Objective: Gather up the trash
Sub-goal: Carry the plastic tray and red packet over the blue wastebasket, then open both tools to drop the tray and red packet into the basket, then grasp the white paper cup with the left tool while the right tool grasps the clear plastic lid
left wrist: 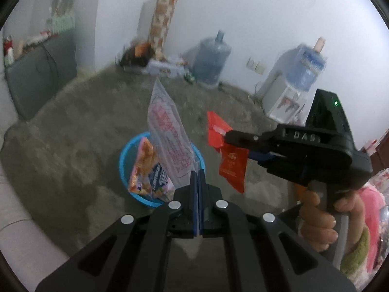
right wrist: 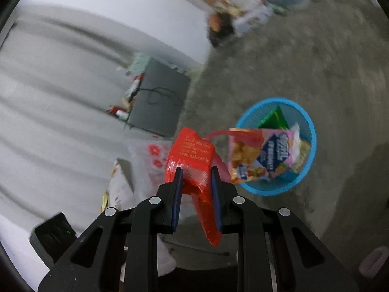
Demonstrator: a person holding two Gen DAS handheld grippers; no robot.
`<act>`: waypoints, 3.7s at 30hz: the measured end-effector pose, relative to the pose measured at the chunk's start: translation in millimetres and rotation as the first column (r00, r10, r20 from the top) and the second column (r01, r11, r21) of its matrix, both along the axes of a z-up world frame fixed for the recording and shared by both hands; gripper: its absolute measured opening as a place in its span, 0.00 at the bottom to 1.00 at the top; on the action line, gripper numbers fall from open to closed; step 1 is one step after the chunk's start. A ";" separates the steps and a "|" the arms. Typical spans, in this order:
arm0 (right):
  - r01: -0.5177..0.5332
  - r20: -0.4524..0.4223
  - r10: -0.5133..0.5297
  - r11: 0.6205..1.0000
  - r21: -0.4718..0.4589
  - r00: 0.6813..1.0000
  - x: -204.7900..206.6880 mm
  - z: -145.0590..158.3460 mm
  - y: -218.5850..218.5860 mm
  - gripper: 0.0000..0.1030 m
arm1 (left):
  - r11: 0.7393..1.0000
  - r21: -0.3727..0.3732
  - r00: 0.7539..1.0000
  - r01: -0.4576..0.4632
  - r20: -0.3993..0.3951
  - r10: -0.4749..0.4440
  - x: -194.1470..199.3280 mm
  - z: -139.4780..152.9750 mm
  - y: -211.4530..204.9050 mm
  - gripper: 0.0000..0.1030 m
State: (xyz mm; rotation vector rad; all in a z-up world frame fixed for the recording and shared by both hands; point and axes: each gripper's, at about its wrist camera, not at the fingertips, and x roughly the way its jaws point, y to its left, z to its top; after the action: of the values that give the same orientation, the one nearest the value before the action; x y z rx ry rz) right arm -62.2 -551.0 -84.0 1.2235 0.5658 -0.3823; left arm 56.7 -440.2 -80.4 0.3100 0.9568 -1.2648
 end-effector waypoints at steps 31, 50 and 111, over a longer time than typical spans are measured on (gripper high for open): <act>0.073 -0.123 -0.080 0.996 -0.061 0.989 -5.2 9.7 -14.9 0.70 | 0.991 -0.053 0.983 -0.123 -0.146 0.114 7.6 15.9 6.6 0.69; -0.448 -0.056 0.465 0.804 -0.390 0.884 91.9 159.6 154.5 0.82 | 0.883 -0.271 0.918 -0.383 -0.010 0.395 12.0 134.6 296.2 0.83; -0.976 -0.460 0.884 -0.020 -0.215 0.083 388.5 83.1 457.9 0.82 | 0.666 0.232 0.667 -0.710 0.525 0.529 366.7 20.4 514.5 0.85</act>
State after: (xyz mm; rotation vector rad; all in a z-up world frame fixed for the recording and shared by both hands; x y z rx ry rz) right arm 326.4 -93.1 -0.9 0.0249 1.2758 0.5952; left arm 423.4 74.3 -60.0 0.5042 0.8421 -0.2937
